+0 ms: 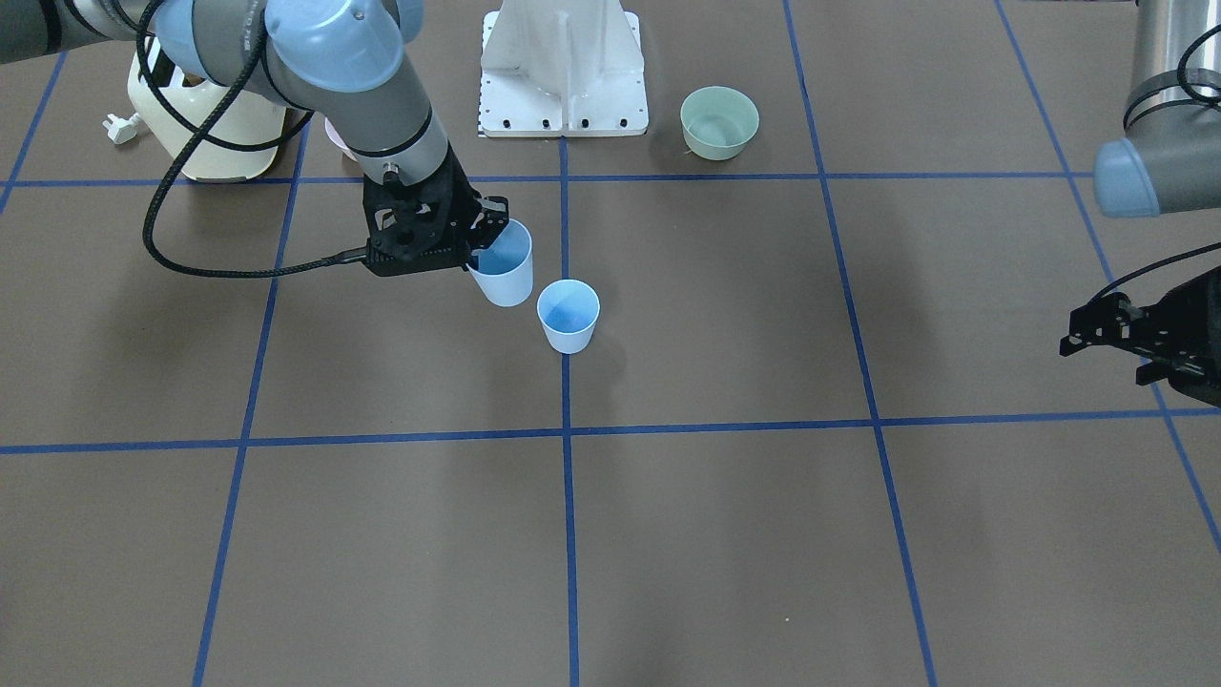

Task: Stack blue cups with both arms
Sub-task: 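Carry the held cup with the right gripper over the center cup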

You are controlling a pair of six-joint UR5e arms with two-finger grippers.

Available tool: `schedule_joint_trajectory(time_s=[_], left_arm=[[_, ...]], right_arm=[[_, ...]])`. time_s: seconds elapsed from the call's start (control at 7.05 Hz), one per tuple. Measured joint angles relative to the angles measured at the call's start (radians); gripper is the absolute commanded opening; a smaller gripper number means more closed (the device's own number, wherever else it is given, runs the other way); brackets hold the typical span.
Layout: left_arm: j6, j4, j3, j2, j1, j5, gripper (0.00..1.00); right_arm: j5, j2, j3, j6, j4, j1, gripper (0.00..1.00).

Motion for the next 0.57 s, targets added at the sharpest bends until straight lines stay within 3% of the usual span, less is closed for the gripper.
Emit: schedule_joint_trajectory(time_s=[0.57], left_arm=[[0.002,-0.002,0.010,0.005,-0.001,0.000,0.97]], right_arm=[[-0.037,0.053,-0.044,-0.005,0.001,-0.050,0.00]])
